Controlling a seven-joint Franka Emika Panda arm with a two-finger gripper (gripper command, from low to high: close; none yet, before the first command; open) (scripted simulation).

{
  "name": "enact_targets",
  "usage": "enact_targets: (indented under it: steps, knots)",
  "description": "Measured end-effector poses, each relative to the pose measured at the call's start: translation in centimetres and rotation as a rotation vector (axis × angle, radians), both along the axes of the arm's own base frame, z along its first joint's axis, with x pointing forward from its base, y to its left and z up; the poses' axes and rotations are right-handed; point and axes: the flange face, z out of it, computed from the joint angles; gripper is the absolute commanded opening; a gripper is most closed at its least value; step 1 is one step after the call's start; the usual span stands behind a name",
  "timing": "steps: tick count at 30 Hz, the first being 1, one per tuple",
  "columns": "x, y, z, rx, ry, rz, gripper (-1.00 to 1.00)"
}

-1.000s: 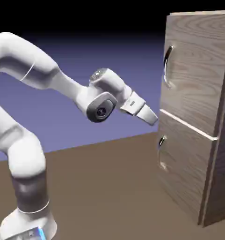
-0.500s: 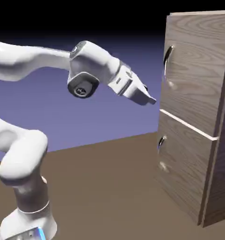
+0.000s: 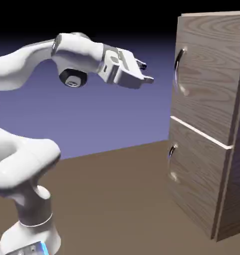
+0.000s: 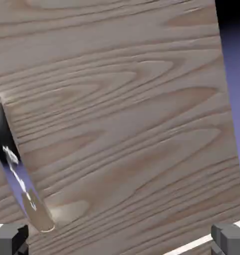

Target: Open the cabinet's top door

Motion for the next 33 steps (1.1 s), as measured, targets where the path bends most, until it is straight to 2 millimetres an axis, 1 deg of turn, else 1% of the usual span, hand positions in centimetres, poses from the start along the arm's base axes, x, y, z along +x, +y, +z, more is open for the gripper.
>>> enact_targets:
  steps: [5, 11, 16, 21, 22, 25, 26, 28, 33]
  knots:
    - [1.0, 2.3, 0.0, -0.048, -0.078, 0.018, 0.0]
    - [3.8, 4.5, -1.1, -0.132, -0.153, 0.051, 0.0]
    - [7.0, 5.5, -3.0, -0.216, -0.197, 0.086, 0.0]
    - [10.8, 5.3, -5.7, -0.306, -0.223, 0.124, 0.0]
    - [10.8, 5.3, -5.7, -0.306, -0.223, 0.124, 0.0]
    - [14.6, 5.1, -5.6, -0.308, -0.224, 0.124, 0.0]
    - [15.8, 4.9, -5.7, -0.307, -0.223, 0.124, -1.0]
    - [15.8, 4.9, -5.7, -0.307, -0.223, 0.124, -1.0]
    - [11.9, 2.7, -5.7, -0.289, -0.247, 0.279, -1.0]
